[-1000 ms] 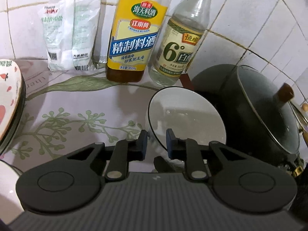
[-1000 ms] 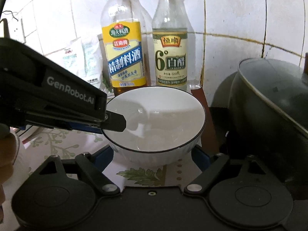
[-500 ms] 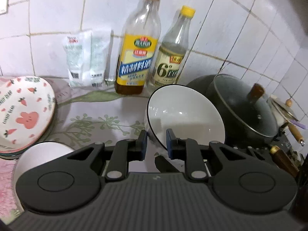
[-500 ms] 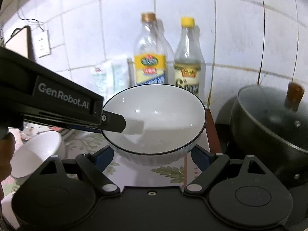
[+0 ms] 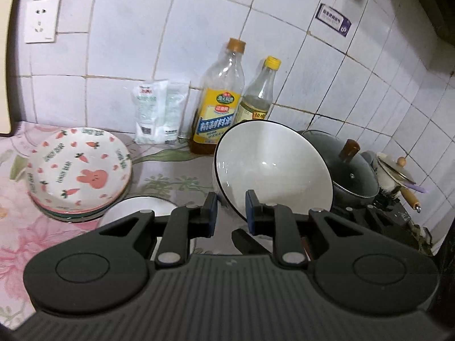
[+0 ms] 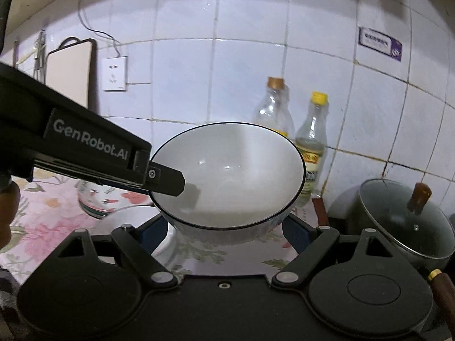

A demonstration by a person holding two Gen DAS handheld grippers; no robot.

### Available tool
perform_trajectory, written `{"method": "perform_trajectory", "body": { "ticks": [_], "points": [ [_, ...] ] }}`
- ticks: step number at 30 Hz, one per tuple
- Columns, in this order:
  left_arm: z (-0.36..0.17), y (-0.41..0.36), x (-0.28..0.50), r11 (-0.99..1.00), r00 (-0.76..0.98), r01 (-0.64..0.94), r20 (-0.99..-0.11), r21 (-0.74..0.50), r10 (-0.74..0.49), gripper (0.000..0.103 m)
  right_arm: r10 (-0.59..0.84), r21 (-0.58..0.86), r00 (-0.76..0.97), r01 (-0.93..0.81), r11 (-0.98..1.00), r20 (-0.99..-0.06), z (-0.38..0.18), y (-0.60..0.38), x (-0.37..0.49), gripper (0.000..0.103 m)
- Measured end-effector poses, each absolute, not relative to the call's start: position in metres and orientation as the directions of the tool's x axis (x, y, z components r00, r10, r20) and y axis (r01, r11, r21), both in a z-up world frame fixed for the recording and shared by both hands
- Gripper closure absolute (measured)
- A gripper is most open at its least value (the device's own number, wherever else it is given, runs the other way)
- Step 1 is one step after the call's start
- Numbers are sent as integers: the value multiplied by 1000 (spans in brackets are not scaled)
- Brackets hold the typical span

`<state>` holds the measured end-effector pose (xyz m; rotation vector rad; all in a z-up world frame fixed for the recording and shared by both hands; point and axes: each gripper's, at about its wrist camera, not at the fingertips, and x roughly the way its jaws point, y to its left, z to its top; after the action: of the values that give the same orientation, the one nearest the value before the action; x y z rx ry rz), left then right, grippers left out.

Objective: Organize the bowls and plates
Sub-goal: 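Carry the last white bowl over the bowl stack and lower it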

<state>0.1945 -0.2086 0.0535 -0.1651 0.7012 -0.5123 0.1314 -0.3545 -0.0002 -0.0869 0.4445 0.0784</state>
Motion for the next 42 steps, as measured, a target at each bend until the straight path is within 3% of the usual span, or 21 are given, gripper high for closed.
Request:
{"method": "perform_trajectory", "body": {
  "ticks": [15, 23, 42],
  "points": [
    [59, -146, 183, 887, 605, 340, -650, -312, -460, 84, 104, -50, 853, -151, 987, -511, 9, -291, 117, 12],
    [35, -134, 204, 898, 585, 307, -681, -317, -440, 84, 159, 14, 807, -183, 983, -569, -10, -283, 142, 12],
    [-16, -116, 246, 880, 504, 268, -721, -393, -476, 84, 180, -29, 753, -255, 966, -634, -36, -273, 173, 12]
  ]
}}
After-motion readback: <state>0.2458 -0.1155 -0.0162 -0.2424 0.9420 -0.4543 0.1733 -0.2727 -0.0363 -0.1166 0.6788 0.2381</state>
